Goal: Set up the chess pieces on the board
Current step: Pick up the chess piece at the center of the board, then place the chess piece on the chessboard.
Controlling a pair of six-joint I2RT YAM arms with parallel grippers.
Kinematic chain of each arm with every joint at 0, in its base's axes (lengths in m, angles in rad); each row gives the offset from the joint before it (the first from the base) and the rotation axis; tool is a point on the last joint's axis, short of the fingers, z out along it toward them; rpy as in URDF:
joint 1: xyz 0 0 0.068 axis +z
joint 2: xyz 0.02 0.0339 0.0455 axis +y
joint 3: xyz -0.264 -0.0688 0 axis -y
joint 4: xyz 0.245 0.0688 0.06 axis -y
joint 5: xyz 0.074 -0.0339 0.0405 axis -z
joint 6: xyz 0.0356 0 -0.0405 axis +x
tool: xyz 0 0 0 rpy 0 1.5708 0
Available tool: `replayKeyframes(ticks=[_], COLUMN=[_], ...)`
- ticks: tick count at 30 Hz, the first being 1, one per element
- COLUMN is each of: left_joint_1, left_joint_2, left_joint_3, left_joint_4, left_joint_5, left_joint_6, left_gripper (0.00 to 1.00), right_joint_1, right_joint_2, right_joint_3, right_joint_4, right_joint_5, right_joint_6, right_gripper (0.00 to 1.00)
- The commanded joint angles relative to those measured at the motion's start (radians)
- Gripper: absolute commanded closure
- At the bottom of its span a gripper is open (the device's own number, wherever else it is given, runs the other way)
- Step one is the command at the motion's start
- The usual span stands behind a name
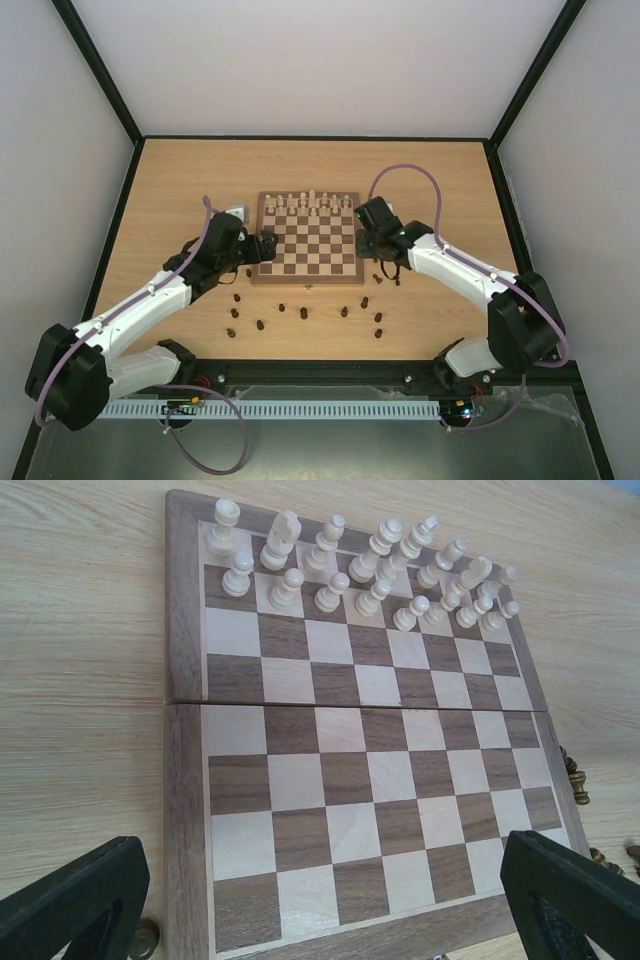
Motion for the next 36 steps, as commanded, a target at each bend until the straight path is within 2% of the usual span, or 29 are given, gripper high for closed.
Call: replayKeyframes(ticks=[1,7,16,36], left_joint_1=[-0.007,-0.007,-0.005,-0.005], left_joint_2=[-0.037,-0.088,-0.140,-0.149], left_joint_3=[-0.015,-0.021,-0.035,-0.067], left_joint_4=[-0.034,-0.065,-0.104,-0.096], left_joint_5=[-0.035,-0.056,-0.076,-0.087], left_joint_6=[0.012,0.010,0.009,0.003], left_gripper=[0.01,0.00,0.01,0.01], right_joint_1=[0.065,0.160,0.204,0.205], right_joint_2=[0.053,0.208,0.385,0.457], right_joint_3=[0.107,0.245,0.380,0.369], right_joint_4=[-0.089,-0.098,-0.128,-0.130], right_joint_5=[-0.005,-0.031,-0.070,-0.077], right_joint_6=[0.001,-0.008,-0.002,0.004], right_gripper=[0.95,0.95,0.95,0.93])
